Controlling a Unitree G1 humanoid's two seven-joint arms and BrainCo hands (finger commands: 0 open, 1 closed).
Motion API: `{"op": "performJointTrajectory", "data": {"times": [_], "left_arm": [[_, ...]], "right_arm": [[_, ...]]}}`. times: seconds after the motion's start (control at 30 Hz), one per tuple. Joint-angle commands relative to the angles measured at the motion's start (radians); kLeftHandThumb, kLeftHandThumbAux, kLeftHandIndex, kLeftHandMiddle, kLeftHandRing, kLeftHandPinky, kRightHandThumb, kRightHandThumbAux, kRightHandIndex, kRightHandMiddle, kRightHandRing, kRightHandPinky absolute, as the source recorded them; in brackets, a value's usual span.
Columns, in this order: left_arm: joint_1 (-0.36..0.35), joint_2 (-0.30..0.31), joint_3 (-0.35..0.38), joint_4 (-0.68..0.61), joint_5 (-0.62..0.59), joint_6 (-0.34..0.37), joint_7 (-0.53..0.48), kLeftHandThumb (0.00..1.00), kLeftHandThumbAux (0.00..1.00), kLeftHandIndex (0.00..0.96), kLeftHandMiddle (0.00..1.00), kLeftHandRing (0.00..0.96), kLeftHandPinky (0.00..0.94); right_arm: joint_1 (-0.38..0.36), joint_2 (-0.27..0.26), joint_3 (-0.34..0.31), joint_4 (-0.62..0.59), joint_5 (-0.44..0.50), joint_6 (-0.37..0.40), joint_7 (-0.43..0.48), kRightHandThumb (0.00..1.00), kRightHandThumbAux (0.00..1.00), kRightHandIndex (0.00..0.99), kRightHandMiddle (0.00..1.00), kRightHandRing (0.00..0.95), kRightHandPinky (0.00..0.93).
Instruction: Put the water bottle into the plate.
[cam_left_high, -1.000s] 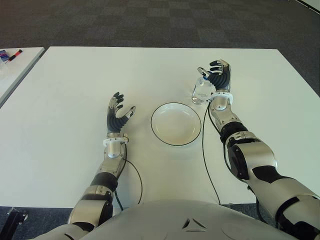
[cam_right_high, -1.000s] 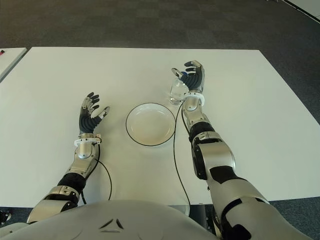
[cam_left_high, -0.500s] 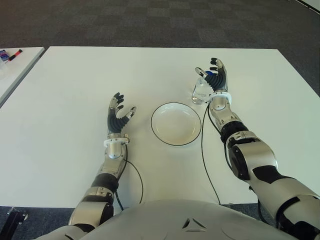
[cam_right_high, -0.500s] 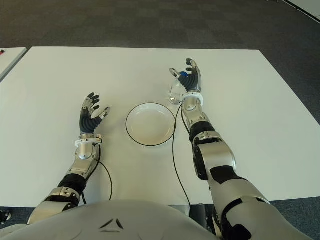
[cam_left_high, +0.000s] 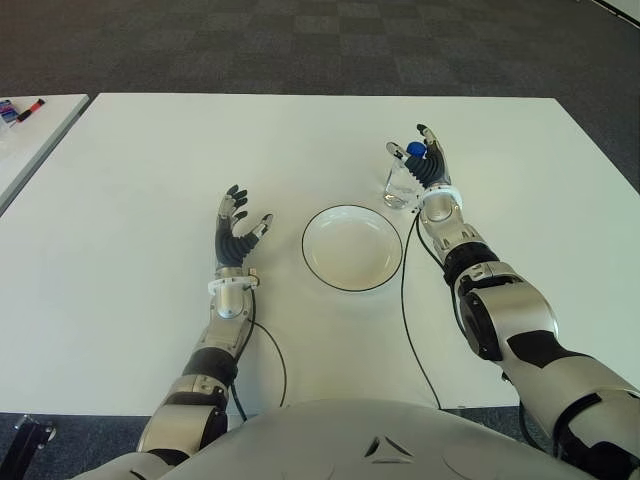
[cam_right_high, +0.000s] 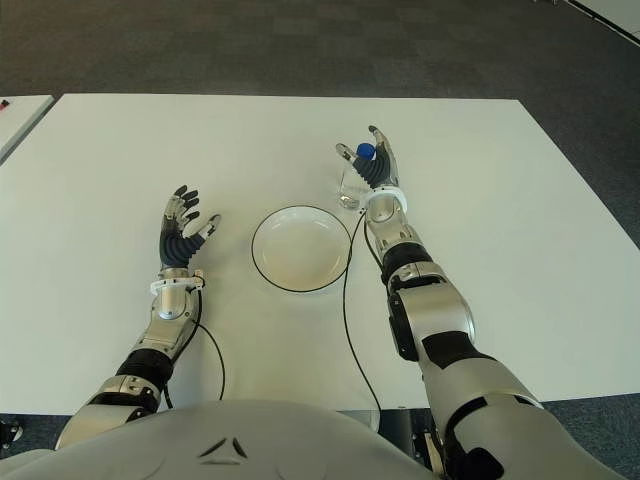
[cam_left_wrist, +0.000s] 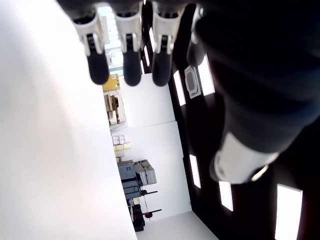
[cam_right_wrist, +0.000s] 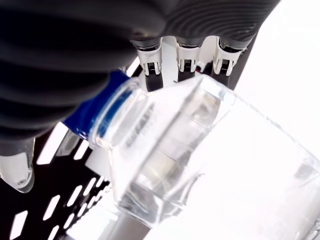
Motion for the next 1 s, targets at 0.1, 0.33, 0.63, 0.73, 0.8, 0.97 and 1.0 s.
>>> {"op": "performJointTrajectory", "data": {"times": [0.1,0.33,0.63,0.73,0.8,0.97,1.0], "left_arm": [[0.026,-0.004,0.001,0.017,0.006,0.015,0.001,0.207,0.788,0.119,0.193,0.194,0.224],[0.026,-0.006,0.005,0.02,-0.006,0.009,-0.007,0.215,0.795,0.124,0.192,0.191,0.218],[0.028,-0.007,0.004,0.017,-0.007,0.011,-0.008,0.222,0.794,0.129,0.191,0.19,0.217],[0.027,-0.005,0.002,0.017,-0.005,0.014,-0.007,0.22,0.791,0.129,0.19,0.188,0.218],[0.028,-0.004,0.002,0.016,-0.004,0.016,-0.007,0.22,0.79,0.128,0.189,0.188,0.22],[0.029,-0.003,0.0,0.014,-0.001,0.016,-0.005,0.219,0.788,0.126,0.19,0.19,0.222],[0.029,-0.003,0.0,0.013,0.001,0.016,-0.003,0.219,0.788,0.125,0.19,0.19,0.22]], "right_arm": [[0.007,-0.008,0.021,0.02,-0.014,0.034,0.037,0.458,0.423,0.0,0.0,0.003,0.058],[0.01,-0.014,0.039,0.03,-0.032,0.053,0.055,0.446,0.406,0.0,0.0,0.0,0.051],[0.015,-0.021,0.055,0.037,-0.039,0.054,0.063,0.44,0.397,0.0,0.0,0.0,0.049],[0.017,-0.022,0.058,0.038,-0.042,0.052,0.059,0.441,0.397,0.0,0.0,0.0,0.052],[0.018,-0.022,0.06,0.038,-0.044,0.052,0.057,0.441,0.397,0.0,0.0,0.0,0.055],[0.02,-0.022,0.061,0.038,-0.047,0.055,0.053,0.44,0.396,0.0,0.0,0.0,0.063],[0.021,-0.022,0.061,0.038,-0.047,0.056,0.053,0.44,0.396,0.0,0.0,0.0,0.065]]}}
